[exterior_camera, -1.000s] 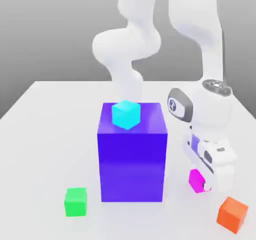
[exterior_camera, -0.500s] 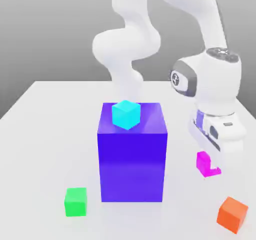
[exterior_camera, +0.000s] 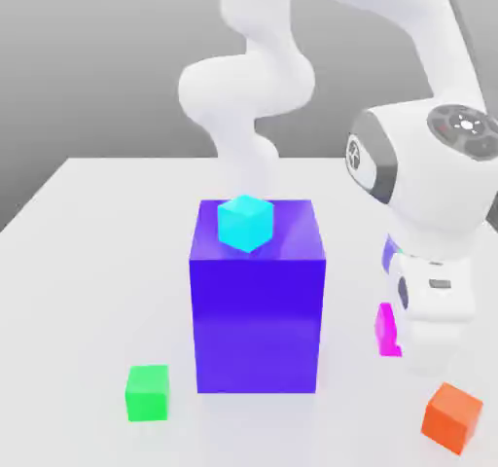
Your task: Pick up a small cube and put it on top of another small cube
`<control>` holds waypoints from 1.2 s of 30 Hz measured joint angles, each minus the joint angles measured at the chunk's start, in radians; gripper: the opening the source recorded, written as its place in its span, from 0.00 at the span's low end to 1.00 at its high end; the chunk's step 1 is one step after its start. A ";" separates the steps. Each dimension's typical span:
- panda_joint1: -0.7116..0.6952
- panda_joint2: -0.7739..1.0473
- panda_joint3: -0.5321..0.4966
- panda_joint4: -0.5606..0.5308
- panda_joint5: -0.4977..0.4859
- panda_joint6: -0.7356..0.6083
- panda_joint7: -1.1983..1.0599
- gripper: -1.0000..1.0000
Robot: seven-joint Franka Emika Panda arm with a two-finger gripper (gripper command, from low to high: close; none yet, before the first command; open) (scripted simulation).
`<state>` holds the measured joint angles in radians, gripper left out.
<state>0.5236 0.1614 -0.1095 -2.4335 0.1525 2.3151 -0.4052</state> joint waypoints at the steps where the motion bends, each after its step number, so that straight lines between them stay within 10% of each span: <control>1: -0.004 0.009 -0.003 0.015 0.006 -0.027 0.004 0.00; 36: -0.253 0.112 -0.155 0.537 0.188 -0.998 0.056 0.00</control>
<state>0.2708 0.2732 -0.2649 -1.8960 0.3409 1.3172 -0.3497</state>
